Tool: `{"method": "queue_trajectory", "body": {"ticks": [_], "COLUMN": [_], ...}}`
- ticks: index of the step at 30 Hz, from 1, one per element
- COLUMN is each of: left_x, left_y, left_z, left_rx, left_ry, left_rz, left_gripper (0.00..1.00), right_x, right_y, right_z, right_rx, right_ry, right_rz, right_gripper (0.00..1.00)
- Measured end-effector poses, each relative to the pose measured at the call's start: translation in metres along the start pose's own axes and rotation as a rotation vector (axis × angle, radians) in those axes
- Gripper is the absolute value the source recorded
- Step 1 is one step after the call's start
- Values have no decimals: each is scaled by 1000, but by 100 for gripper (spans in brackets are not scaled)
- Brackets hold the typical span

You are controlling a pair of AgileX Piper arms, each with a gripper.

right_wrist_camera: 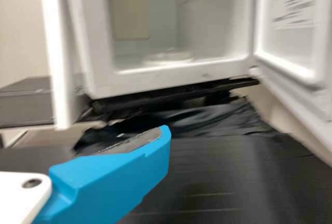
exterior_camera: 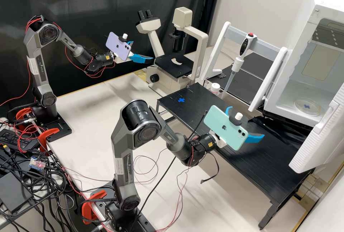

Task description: Move the petri dish to the microscope

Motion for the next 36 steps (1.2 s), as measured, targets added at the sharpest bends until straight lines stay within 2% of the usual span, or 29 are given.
{"method": "queue_trajectory", "body": {"ticks": [4, 9, 19, 22, 26, 36], "left_x": [0, 0, 0, 0, 0, 0], "left_y": [0, 0, 0, 0, 0, 0], "left_z": [0, 0, 0, 0, 0, 0], "left_rx": [0, 0, 0, 0, 0, 0], "left_ry": [0, 0, 0, 0, 0, 0], "left_rz": [0, 0, 0, 0, 0, 0], "left_gripper": [100, 100, 100, 100, 100, 100], "right_x": [14, 41, 105, 125, 152, 218], "right_y": [25, 43, 63, 66, 67, 62], "right_z": [3, 2, 0, -5, -12, -26], "right_rx": [13, 7, -3, -8, 3, -15], "right_ry": [10, 9, -61, -62, -76, -93], "right_rz": [79, 118, 104, 98, 87, 49], "right_gripper": [100, 100, 100, 100, 100, 100]}}
